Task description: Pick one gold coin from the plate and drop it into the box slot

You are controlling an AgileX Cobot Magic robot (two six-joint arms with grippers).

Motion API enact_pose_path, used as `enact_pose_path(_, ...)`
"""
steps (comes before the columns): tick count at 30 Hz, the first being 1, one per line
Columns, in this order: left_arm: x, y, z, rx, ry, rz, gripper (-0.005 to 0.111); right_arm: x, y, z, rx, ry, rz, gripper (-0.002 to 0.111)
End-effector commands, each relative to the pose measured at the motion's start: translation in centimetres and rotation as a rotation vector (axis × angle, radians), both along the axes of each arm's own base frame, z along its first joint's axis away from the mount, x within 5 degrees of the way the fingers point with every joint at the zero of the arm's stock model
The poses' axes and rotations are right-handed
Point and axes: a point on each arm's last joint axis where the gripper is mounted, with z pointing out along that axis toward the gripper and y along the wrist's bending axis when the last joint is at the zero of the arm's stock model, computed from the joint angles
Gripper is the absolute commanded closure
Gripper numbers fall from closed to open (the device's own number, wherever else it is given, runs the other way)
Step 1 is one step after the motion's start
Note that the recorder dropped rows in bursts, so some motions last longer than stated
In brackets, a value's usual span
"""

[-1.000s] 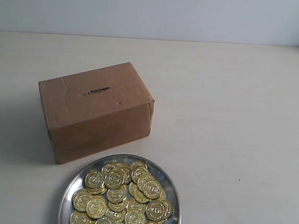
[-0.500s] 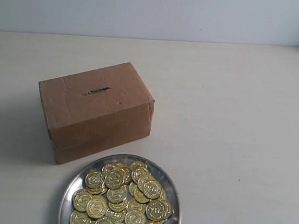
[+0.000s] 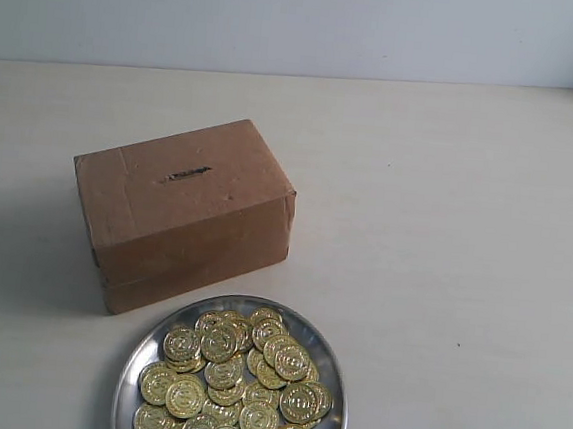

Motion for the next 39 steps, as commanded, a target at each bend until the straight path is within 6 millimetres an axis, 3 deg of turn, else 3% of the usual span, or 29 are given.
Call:
enact_pose_path(1,3.2,2.5,-3.6,0.220,0.053,0.277,0.107,1.8,-0.2,-1.7,-0.062,0.052,-0.073,0.108)
enact_pose_path(3,4.3,3.4,-4.6,0.270,0.032,0.367,0.107,2.4,-0.3,-2.3,-0.091,0.071,-0.102,0.108)
enact_pose_path(6,6.7,5.2,-6.9,0.369,-0.148,0.581,0.107,4.6,-0.5,-4.7,-0.097,0.099,-0.112,0.108)
enact_pose_path(10,7.6,5.7,-8.3,0.324,-0.300,0.667,0.107,6.6,-0.6,-7.5,-0.097,0.178,-0.109,0.108)
enact_pose_path(12,8.0,5.8,-9.5,0.330,-0.274,0.665,0.107,8.1,-0.7,-10.1,-0.096,0.221,-0.109,0.108)
enact_pose_path(14,8.5,5.8,-11.5,0.349,-0.214,0.655,0.107,9.9,-0.8,-14.2,-0.095,0.278,-0.110,0.108)
enact_pose_path(18,9.0,5.8,-13.8,0.365,-0.148,0.641,0.107,11.0,-0.8,-18.1,-0.136,0.359,-0.120,0.108)
enact_pose_path(22,9.1,5.4,-14.2,0.424,-0.129,0.560,0.107,11.1,-0.6,-18.7,-0.244,0.366,-0.149,0.108)
enact_pose_path(27,9.1,5.3,-14.4,0.440,-0.116,0.540,0.107,11.2,-0.6,-19.1,-0.244,0.410,-0.148,0.108)
enact_pose_path(33,9.1,5.1,-16.3,0.495,0.074,0.468,0.107,11.4,-0.8,-20.0,-0.238,0.513,-0.144,0.108)
enact_pose_path(39,9.0,5.0,-16.8,0.511,0.131,0.445,0.107,11.5,-0.9,-20.9,-0.238,0.616,-0.141,0.108)
